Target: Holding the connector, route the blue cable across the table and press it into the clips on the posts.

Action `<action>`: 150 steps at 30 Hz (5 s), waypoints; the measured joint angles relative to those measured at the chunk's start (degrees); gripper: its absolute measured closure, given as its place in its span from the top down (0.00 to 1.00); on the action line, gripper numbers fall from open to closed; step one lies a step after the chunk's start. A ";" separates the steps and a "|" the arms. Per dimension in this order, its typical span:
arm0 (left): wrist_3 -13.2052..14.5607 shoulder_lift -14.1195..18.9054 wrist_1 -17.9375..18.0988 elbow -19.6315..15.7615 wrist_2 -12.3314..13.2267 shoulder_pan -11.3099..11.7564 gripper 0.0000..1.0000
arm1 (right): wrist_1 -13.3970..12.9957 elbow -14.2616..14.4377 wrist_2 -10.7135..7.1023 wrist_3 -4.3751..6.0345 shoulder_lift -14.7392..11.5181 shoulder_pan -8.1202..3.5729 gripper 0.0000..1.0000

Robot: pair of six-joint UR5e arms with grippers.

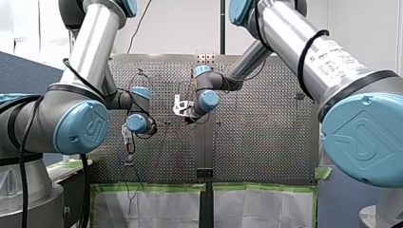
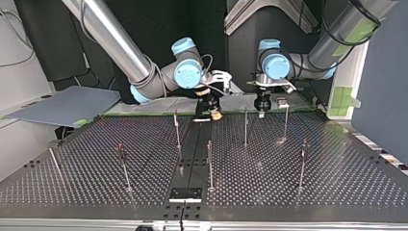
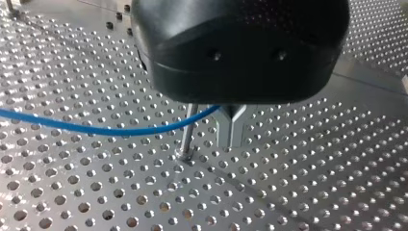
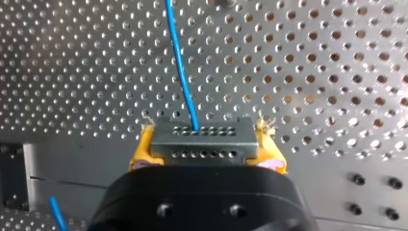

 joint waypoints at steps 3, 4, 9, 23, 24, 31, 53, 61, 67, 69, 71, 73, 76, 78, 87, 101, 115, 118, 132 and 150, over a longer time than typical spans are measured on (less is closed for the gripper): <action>-0.01 -0.25 0.04 0.84 0.48 0.14 0.00 | -0.17 0.01 0.00 0.11 0.39 -0.39 0.00; -0.01 -0.27 0.04 1.09 0.60 0.21 0.00 | -0.26 0.01 -0.01 0.14 0.53 -0.52 0.00; -0.03 -0.47 -0.06 2.83 0.93 0.73 0.00 | -1.15 -0.08 -0.30 0.19 1.13 -1.42 0.00; 0.30 -4.14 -3.47 9.99 1.26 1.93 0.00 | -2.12 -0.22 -1.80 0.20 1.23 -4.68 0.00; 0.32 -4.16 -3.71 10.36 1.24 1.98 0.00 | -2.12 -0.23 -1.85 0.21 1.23 -4.89 0.00; 0.45 -4.16 -5.22 11.28 0.83 2.01 0.43 | -2.13 -0.24 -1.93 0.20 1.23 -5.78 0.00; 2.41 -0.28 -16.96 8.96 -3.82 0.16 1.00 | 1.09 -0.25 -2.12 0.09 1.15 -6.71 0.00; 2.50 3.42 -19.18 6.56 -3.93 -0.80 1.00 | 2.11 -0.25 -1.83 0.40 1.05 -7.56 0.00; 1.27 5.28 -18.26 4.63 -3.57 -2.18 1.00 | 2.45 -0.24 -1.74 0.46 0.96 -7.69 0.00; 0.95 6.31 -17.49 3.60 -3.59 -2.88 1.00 | 2.49 -0.24 -1.74 0.46 0.97 -7.69 0.00; 1.25 7.31 -17.48 2.60 -3.92 -3.56 1.00 | 2.52 -0.24 -1.75 0.47 0.94 -7.74 0.00; 1.74 8.16 -17.93 1.73 -4.27 -4.14 1.00 | 2.57 -0.24 -1.75 0.49 0.89 -7.77 0.00; 2.33 9.61 -18.97 0.29 -4.67 -5.21 1.00 | 2.60 -0.24 -1.71 0.66 0.84 -7.78 0.00; 2.54 10.48 -19.46 -0.75 -5.17 -5.94 1.00 | 2.61 -0.24 -1.72 0.75 0.82 -7.78 0.00; 1.10 11.09 -17.52 -1.91 -6.48 -10.27 1.00 | 2.59 -0.23 -1.71 0.82 0.79 -7.79 0.00; -2.01 5.55 -14.71 4.65 -9.41 -16.35 1.00 | 2.55 -0.24 -1.91 0.90 0.78 -7.78 0.00; -2.46 -1.05 -14.02 10.82 -10.07 -14.96 1.00 | 2.42 -0.24 -1.93 0.94 0.79 -7.79 0.00; -2.65 -1.23 -13.91 11.42 -9.67 -14.45 1.00 | 2.38 -0.24 -1.91 0.97 0.79 -7.85 0.00; -3.68 -5.85 -15.64 16.34 -9.21 -14.94 1.00 | 2.15 -0.24 -1.92 1.07 0.79 -8.11 0.00; -2.99 -7.08 -14.51 17.39 -14.29 -15.75 0.39 | 2.09 -0.24 -1.86 1.34 0.79 -8.23 0.00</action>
